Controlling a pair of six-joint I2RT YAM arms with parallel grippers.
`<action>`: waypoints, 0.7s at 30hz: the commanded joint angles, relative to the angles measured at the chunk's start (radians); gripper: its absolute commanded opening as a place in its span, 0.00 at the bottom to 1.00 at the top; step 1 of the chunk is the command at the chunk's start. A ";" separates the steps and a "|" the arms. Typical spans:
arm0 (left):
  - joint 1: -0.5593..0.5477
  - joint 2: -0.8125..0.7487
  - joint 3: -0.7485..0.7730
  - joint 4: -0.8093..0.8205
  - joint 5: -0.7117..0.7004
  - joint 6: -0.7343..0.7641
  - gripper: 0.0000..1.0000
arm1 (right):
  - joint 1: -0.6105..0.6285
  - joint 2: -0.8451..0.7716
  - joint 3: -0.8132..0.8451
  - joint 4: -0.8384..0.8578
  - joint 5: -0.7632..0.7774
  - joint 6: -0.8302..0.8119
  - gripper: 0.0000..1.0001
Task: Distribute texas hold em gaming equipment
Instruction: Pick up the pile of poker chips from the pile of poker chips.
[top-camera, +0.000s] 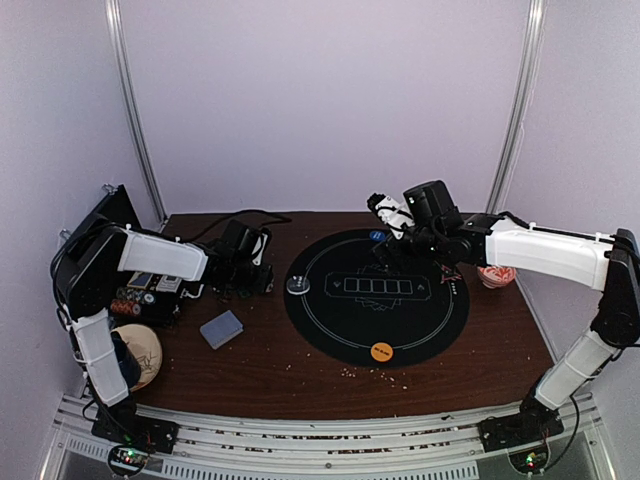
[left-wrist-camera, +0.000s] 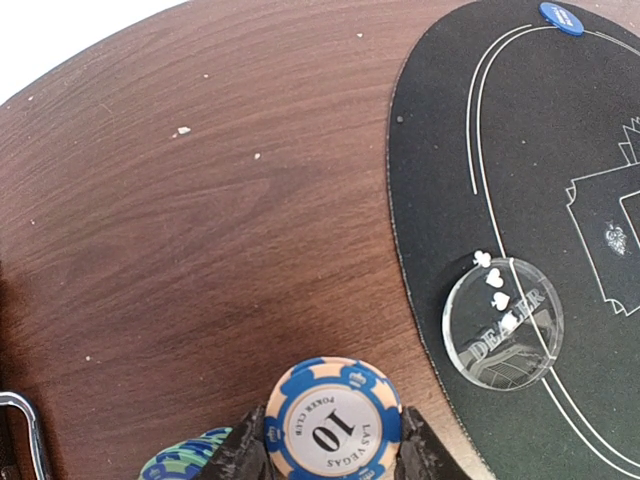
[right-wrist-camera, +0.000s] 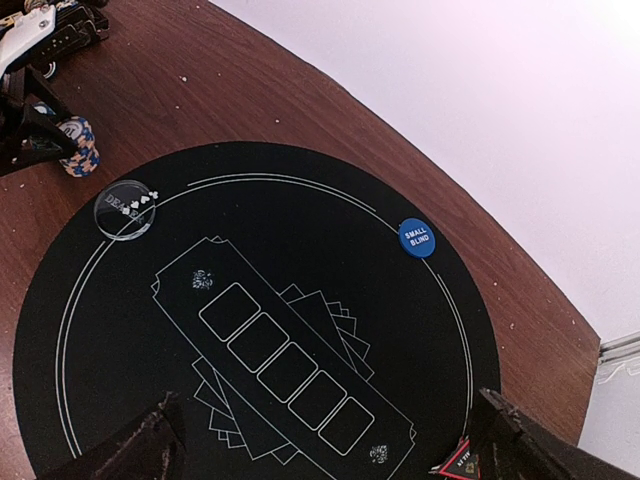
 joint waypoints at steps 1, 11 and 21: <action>0.010 -0.008 0.008 0.028 -0.025 0.004 0.38 | -0.005 -0.021 -0.015 0.020 0.011 0.007 1.00; 0.010 -0.063 -0.029 0.072 -0.058 0.006 0.37 | -0.004 -0.025 -0.015 0.022 0.014 0.009 1.00; 0.003 -0.112 -0.044 0.105 0.002 0.018 0.33 | -0.005 -0.027 -0.010 0.022 0.028 0.020 1.00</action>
